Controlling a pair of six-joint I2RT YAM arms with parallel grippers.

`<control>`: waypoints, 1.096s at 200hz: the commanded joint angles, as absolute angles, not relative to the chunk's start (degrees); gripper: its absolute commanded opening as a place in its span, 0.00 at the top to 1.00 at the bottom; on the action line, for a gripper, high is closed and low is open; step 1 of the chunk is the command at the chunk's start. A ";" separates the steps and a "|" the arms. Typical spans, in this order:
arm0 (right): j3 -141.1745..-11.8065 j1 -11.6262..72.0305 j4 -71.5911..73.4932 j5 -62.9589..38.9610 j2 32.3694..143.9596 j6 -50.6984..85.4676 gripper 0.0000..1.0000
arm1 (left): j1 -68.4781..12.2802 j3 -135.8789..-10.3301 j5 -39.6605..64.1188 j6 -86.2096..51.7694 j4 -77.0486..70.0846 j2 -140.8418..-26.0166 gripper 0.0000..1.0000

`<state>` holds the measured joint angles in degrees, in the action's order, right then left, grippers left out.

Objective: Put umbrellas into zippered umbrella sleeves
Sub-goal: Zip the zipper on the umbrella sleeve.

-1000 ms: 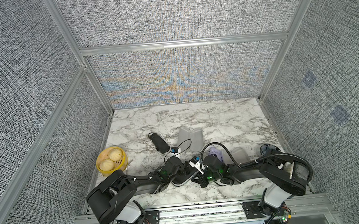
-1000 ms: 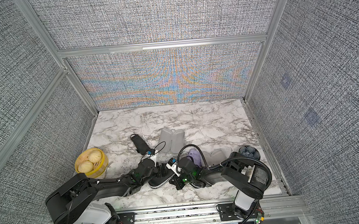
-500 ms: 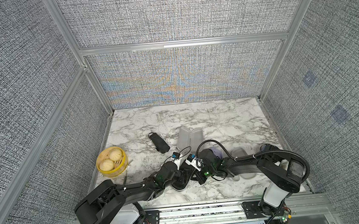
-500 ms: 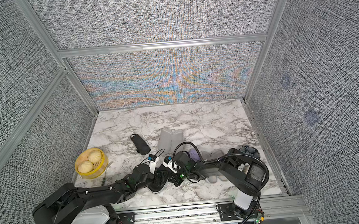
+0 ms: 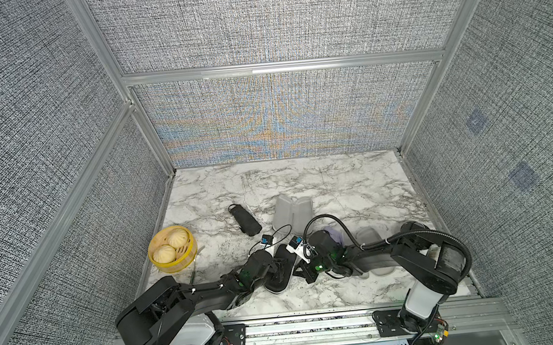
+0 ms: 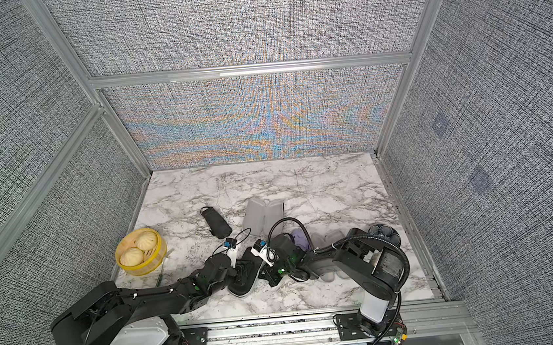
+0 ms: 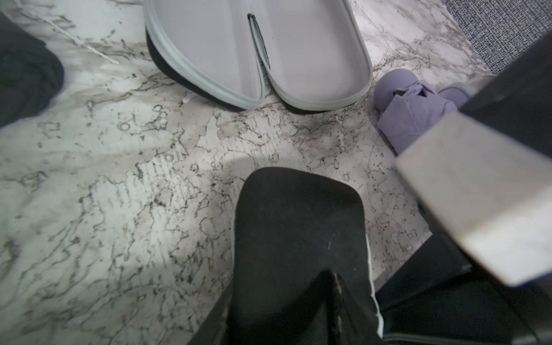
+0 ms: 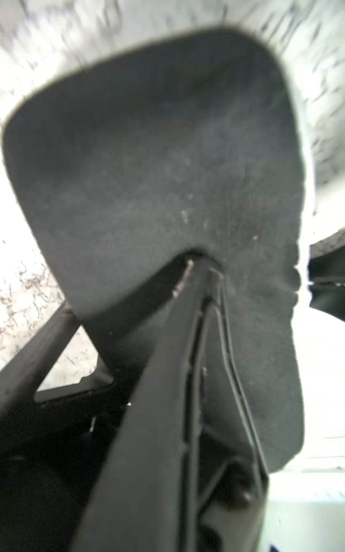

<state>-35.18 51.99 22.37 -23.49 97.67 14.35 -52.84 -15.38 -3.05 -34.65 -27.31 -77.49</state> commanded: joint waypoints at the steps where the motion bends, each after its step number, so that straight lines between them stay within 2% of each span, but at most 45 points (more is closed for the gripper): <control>1: -35.07 53.80 21.36 -19.61 96.43 10.68 1.00 | -53.35 -15.10 7.82 -36.27 -19.98 -79.19 0.61; 10: -35.24 55.02 19.88 -19.08 95.59 9.39 1.00 | -53.35 -15.25 8.28 -36.07 -20.21 -79.00 0.66; 66: -35.36 60.96 15.55 -14.02 93.64 8.78 1.00 | -53.35 -16.13 7.80 -36.91 -20.26 -81.95 0.73; 109: -37.60 65.47 13.10 -16.04 95.19 8.65 1.00 | -53.04 -16.24 7.83 -37.36 -21.61 -83.06 0.81; 152: -34.90 61.33 13.24 -19.84 92.77 12.28 1.00 | -52.43 -13.61 5.81 -38.79 -20.38 -76.13 0.83; 175: -34.30 55.88 14.45 -23.69 94.50 15.75 1.00 | -52.45 -13.21 7.67 -38.46 -20.74 -74.94 0.90; 191: -34.39 53.36 13.86 -23.73 96.23 16.74 1.00 | -52.46 -13.18 8.34 -38.02 -20.70 -74.77 0.92; 219: -35.81 54.59 10.33 -22.84 97.47 16.71 1.00 | -52.17 -13.18 6.04 -38.91 -20.44 -75.47 0.98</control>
<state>-35.05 53.23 16.93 -22.98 95.90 15.70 -52.23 -13.50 0.54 -38.00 -28.14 -74.52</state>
